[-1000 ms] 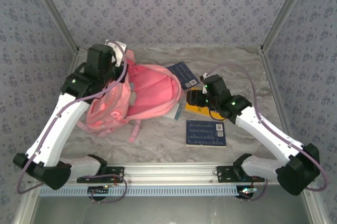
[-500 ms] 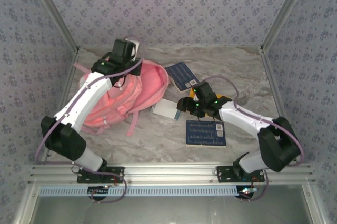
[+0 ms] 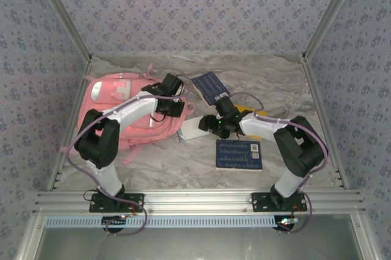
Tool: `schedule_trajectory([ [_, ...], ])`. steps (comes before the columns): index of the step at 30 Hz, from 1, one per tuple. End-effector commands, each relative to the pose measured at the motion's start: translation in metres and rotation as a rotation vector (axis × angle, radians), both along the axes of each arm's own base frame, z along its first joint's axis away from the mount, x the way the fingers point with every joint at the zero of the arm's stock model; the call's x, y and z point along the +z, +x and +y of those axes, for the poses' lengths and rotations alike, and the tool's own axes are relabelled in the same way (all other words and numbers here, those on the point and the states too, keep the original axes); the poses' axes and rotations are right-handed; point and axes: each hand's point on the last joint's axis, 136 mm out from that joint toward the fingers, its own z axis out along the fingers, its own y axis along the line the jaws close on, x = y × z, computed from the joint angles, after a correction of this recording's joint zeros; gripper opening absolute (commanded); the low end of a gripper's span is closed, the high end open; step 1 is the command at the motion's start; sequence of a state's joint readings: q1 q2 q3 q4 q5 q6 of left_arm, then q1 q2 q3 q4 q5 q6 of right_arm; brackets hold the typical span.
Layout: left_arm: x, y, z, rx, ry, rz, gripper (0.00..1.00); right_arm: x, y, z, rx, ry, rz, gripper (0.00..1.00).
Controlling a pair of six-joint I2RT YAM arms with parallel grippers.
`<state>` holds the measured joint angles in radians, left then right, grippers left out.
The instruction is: Pack the student bag
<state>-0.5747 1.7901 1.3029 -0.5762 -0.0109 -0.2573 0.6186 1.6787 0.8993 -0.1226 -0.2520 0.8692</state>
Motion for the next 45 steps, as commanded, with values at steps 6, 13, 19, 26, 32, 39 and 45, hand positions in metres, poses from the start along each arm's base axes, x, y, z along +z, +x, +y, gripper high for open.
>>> schedule_trajectory([
  [6,-0.049,-0.023,-0.01,-0.005,0.004,0.143,0.0,0.001,0.008,0.0,0.052,-0.07,-0.017,0.7],
  [13,-0.064,-0.025,-0.009,-0.008,0.026,0.174,0.0,0.002,0.01,-0.014,0.149,-0.16,-0.02,0.71],
  [19,-0.071,-0.029,-0.012,-0.007,0.013,0.2,0.0,-0.012,0.014,-0.008,0.241,-0.167,0.018,0.71],
  [26,-0.073,-0.031,-0.013,-0.01,0.003,0.214,0.0,-0.015,0.014,0.021,0.29,-0.104,0.023,0.71],
  [32,-0.073,-0.033,-0.015,-0.014,-0.011,0.223,0.0,0.006,0.011,0.038,0.294,0.016,0.014,0.7],
  [39,-0.069,-0.033,-0.016,-0.016,-0.016,0.218,0.0,0.029,0.02,0.043,0.192,0.239,0.057,0.68],
  [45,-0.064,-0.032,-0.016,-0.018,-0.019,0.208,0.0,0.056,0.029,0.044,0.142,0.428,0.069,0.61],
])
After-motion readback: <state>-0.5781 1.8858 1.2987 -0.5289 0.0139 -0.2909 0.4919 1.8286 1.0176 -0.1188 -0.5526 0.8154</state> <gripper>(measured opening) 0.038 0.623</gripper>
